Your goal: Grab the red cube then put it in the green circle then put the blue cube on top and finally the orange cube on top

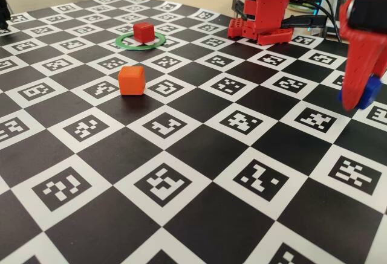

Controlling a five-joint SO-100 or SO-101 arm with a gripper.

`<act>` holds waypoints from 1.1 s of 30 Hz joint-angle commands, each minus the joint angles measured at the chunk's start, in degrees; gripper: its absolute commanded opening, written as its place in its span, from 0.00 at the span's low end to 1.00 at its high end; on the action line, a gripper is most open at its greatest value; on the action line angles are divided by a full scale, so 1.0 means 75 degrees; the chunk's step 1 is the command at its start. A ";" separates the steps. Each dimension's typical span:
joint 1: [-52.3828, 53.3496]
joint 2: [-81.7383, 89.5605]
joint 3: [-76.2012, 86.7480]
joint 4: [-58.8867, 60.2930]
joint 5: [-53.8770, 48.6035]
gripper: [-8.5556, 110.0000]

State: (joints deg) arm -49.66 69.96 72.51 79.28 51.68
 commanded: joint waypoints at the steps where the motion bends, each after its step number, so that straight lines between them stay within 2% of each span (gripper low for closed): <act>1: 0.0738 0.0785 -0.1559 0.1641 -0.1266 0.14; 6: 0.2484 0.0984 -0.1629 0.3223 -0.3738 0.13; 14: 0.6445 0.3434 0.1102 0.2578 -0.7160 0.13; 21: 0.9539 0.4734 0.2086 0.2016 -1.0453 0.13; 28: 1.1309 0.4699 0.2555 0.1840 -1.2117 0.12; 33: 1.2141 0.4605 0.2707 0.1500 -1.2680 0.12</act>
State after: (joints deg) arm 38.14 101.60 93.69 91.85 -41.31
